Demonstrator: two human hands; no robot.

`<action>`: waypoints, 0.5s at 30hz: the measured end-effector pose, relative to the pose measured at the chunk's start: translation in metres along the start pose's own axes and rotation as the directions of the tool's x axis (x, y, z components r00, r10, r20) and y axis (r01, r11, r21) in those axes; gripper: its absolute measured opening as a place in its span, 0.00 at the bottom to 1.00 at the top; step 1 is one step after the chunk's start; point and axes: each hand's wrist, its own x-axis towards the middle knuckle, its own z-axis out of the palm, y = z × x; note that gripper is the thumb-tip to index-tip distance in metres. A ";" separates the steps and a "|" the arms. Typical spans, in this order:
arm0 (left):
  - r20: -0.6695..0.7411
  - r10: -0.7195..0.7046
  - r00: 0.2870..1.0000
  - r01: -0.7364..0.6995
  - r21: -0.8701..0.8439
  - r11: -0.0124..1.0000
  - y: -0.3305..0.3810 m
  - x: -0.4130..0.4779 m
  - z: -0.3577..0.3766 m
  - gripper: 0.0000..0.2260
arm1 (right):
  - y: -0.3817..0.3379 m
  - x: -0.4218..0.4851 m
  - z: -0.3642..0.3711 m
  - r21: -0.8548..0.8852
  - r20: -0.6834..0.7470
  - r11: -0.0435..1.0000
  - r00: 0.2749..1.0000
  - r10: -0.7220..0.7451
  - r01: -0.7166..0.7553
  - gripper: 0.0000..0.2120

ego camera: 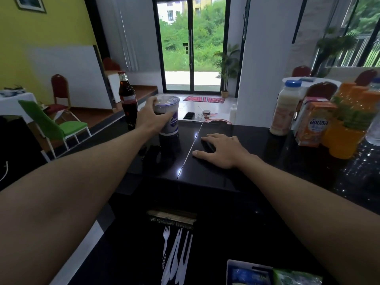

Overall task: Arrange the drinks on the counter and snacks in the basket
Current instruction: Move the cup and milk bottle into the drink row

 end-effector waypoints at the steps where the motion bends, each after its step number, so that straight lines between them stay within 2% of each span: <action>1: 0.013 0.003 1.000 -0.003 0.003 1.000 0.001 -0.001 -0.002 0.34 | 0.000 -0.001 -0.001 0.008 0.008 1.000 1.000 0.001 -0.001 0.49; 5: 0.093 0.015 0.996 -0.015 0.007 1.000 0.010 -0.009 -0.008 0.31 | -0.001 -0.007 -0.007 0.046 0.024 0.999 1.000 -0.007 0.006 0.44; 9: 0.157 -0.011 0.987 0.018 -0.047 0.999 0.018 -0.019 -0.009 0.26 | -0.001 -0.009 -0.014 0.195 0.063 0.981 0.998 -0.010 -0.002 0.35; 12: 0.171 0.015 0.985 -0.004 -0.065 0.998 0.020 -0.030 -0.007 0.31 | 0.004 -0.015 -0.022 0.191 0.061 0.981 0.998 -0.030 0.018 0.36; 15: 0.195 0.034 0.980 -0.015 -0.099 0.995 0.018 -0.042 0.000 0.43 | 0.014 -0.028 -0.028 0.196 0.015 0.980 1.000 -0.020 0.017 0.38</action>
